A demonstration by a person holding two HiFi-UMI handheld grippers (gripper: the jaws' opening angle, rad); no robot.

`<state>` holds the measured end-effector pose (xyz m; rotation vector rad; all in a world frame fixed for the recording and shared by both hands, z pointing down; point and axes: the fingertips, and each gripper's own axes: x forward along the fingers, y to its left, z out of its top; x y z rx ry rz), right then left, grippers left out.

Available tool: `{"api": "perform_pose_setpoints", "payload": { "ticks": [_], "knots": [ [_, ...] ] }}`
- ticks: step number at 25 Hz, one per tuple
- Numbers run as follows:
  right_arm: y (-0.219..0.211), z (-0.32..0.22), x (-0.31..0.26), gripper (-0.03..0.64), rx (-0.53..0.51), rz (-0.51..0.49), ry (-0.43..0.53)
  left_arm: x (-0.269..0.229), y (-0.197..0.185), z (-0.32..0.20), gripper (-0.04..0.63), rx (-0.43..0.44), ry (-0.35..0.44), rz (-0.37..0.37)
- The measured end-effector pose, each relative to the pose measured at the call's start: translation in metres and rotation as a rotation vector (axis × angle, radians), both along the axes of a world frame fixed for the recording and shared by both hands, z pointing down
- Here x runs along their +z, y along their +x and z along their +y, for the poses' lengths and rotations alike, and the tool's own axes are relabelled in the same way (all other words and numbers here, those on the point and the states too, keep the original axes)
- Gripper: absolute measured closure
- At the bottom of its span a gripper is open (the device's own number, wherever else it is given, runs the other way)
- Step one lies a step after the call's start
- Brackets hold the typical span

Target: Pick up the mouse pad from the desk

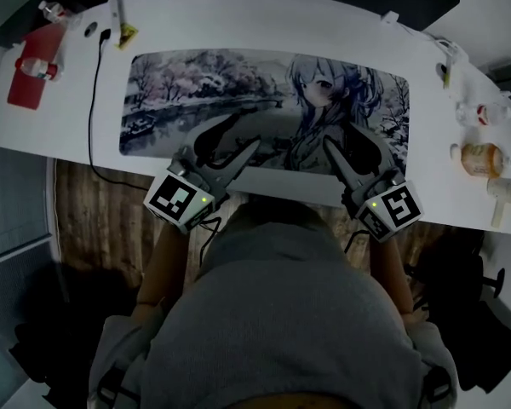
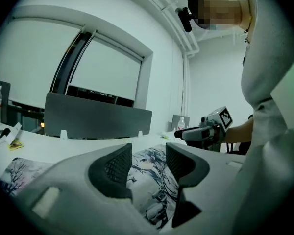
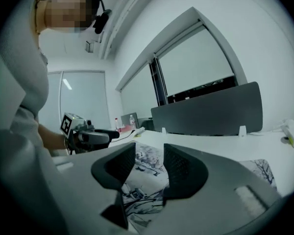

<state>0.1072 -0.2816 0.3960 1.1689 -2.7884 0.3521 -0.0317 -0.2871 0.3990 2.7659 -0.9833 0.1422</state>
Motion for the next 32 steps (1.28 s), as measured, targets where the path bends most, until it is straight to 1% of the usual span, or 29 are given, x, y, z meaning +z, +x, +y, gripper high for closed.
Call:
{"api": "perform_pose_setpoints", "payload": {
  "ticks": [1, 3, 6, 8, 10, 12, 13, 16, 19, 20, 25, 28, 32],
  "knots": [
    [-0.002, 0.002, 0.005, 0.450, -0.020, 0.030, 0.013, 0.005, 0.001, 0.003, 0.368, 0.023, 0.003, -0.015],
    [-0.007, 0.008, 0.017, 0.430, -0.074, 0.111, 0.028, 0.018, 0.001, 0.008, 0.348, 0.055, 0.016, -0.062],
    [-0.018, 0.017, 0.034, 0.373, -0.182, 0.230, 0.032, 0.039, 0.000, 0.016, 0.310, 0.102, 0.013, -0.180],
    [-0.022, 0.023, 0.045, 0.347, -0.235, 0.261, 0.019, 0.051, -0.002, 0.020, 0.304, 0.127, 0.010, -0.239],
    [-0.021, 0.029, 0.059, 0.333, -0.280, 0.284, -0.006, 0.061, -0.005, 0.024, 0.293, 0.148, 0.003, -0.279],
    [-0.020, 0.033, 0.073, 0.312, -0.322, 0.329, -0.034, 0.072, -0.008, 0.029, 0.287, 0.178, -0.008, -0.328],
    [-0.019, 0.035, 0.079, 0.302, -0.342, 0.351, -0.050, 0.077, -0.009, 0.031, 0.273, 0.196, -0.013, -0.356],
    [-0.018, 0.042, 0.098, 0.287, -0.395, 0.416, -0.089, 0.092, -0.010, 0.037, 0.273, 0.243, -0.024, -0.427],
    [-0.015, 0.048, 0.115, 0.273, -0.434, 0.496, -0.111, 0.106, -0.010, 0.043, 0.268, 0.288, -0.039, -0.489],
    [-0.014, 0.049, 0.120, 0.268, -0.442, 0.515, -0.119, 0.110, -0.009, 0.046, 0.259, 0.304, -0.043, -0.511],
    [-0.009, 0.050, 0.140, 0.242, -0.466, 0.593, -0.157, 0.131, -0.009, 0.051, 0.259, 0.361, -0.051, -0.603],
    [-0.003, 0.050, 0.154, 0.235, -0.482, 0.655, -0.176, 0.144, -0.012, 0.051, 0.259, 0.377, -0.069, -0.652],
    [0.006, 0.051, 0.168, 0.232, -0.485, 0.700, -0.202, 0.158, -0.015, 0.050, 0.259, 0.386, -0.105, -0.695]
  ]
}}
